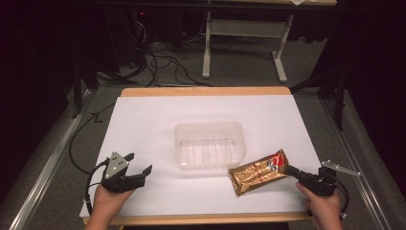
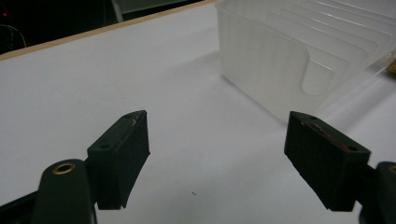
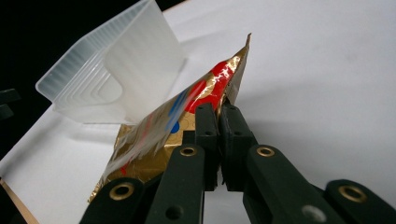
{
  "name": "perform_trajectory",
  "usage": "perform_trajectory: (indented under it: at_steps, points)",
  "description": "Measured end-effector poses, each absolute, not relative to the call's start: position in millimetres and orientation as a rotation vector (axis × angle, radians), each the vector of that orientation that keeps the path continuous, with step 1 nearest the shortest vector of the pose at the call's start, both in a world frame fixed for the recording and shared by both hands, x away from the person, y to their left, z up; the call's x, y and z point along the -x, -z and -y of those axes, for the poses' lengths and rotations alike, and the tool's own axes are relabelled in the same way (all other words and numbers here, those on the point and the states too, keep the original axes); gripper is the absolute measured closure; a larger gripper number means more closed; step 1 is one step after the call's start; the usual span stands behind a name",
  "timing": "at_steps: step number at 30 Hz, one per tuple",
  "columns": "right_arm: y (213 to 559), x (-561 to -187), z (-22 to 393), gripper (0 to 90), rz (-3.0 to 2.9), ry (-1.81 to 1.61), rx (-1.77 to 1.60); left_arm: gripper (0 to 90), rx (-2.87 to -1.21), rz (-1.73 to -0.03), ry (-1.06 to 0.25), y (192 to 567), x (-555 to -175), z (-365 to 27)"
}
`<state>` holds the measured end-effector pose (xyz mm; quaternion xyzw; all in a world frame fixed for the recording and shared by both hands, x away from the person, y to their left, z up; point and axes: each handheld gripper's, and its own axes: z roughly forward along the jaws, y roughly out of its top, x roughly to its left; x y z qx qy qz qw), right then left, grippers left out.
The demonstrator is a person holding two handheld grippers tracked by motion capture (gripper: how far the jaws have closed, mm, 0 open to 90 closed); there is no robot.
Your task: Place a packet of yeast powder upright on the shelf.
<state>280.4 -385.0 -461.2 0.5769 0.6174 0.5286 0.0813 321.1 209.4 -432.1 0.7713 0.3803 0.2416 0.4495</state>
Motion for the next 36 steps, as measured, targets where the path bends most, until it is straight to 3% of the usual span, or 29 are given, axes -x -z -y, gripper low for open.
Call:
perform_trajectory:
  at_steps: [36]
  points:
    - [407.9,-263.4,356.5,89.3,-1.746,-1.632,-1.331,22.9,-1.900,-0.960,-0.618,432.0,-317.1,-220.3]
